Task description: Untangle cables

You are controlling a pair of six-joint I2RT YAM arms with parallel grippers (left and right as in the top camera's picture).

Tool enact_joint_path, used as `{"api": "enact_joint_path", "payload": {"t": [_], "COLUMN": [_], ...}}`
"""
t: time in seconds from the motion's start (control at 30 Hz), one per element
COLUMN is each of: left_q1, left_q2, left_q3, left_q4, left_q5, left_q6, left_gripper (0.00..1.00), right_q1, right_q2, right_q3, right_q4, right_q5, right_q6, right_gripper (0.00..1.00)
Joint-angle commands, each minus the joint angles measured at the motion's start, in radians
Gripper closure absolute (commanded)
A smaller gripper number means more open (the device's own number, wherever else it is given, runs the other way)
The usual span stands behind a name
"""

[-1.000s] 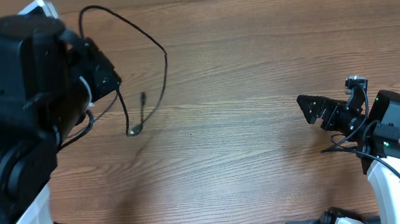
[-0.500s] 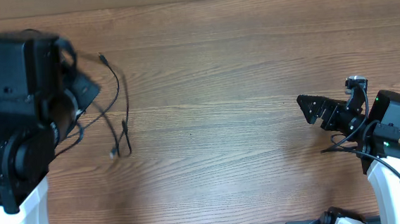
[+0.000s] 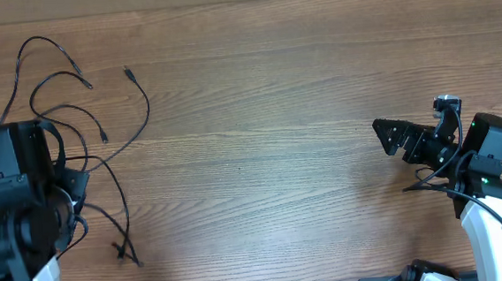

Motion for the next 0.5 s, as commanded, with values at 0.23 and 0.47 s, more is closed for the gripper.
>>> {"api": "enact_joint_path", "payload": {"t": [0.23, 0.47], "left_q1": [0.246, 0.436], "left_q2": [0.032, 0.122], "left_q3": [-0.167, -0.194], "left_q4": [0.057, 0.145], "left_q5": [-0.073, -0.111], "left_q6": [-0.010, 0.079], "left_gripper": [0.96, 0.96], "right_q1": [-0.006, -0.006], "right_q2": [0.000, 0.000], "right_q3": [0.009, 0.009], "right_q4": [0.005, 0.005], "right_q5": [0.006, 0.006], "right_q6": [-0.008, -0.008], "right_gripper": [0.00, 0.00]}}
